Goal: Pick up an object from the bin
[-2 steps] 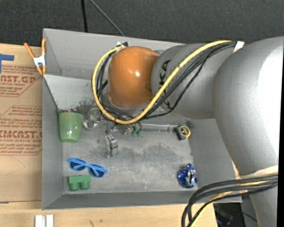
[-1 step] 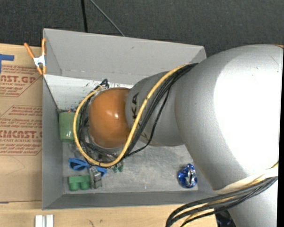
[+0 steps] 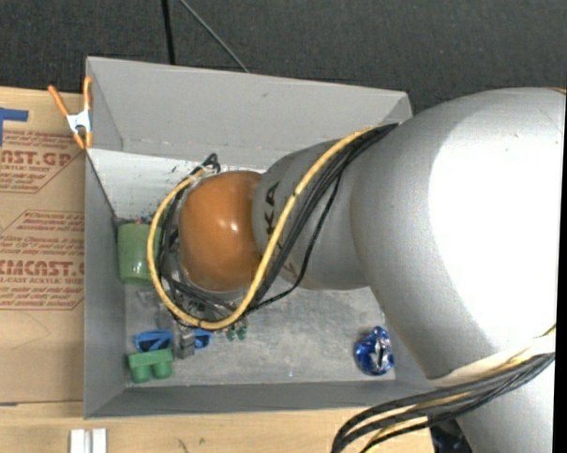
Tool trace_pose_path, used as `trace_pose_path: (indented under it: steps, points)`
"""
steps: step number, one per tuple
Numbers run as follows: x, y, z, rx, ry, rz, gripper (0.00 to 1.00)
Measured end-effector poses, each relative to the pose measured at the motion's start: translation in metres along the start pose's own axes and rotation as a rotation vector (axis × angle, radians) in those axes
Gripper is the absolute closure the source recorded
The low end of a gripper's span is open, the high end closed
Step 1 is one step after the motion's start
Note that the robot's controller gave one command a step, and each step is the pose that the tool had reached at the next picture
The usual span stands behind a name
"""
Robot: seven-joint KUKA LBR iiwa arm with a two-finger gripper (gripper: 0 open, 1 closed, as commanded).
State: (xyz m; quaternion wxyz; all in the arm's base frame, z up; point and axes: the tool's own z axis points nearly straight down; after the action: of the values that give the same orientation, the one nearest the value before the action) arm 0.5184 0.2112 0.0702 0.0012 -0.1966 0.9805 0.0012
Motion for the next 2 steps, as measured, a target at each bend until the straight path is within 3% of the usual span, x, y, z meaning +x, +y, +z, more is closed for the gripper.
trace_pose_path:
  steps: [1, 2]
  points:
    - [0.0145, 0.0171, -0.1565, 0.001, -0.007, -0.099, 1.0]
    - [0.0157, 0.0167, -0.1518, 0.0, 0.0, -0.098, 0.0]
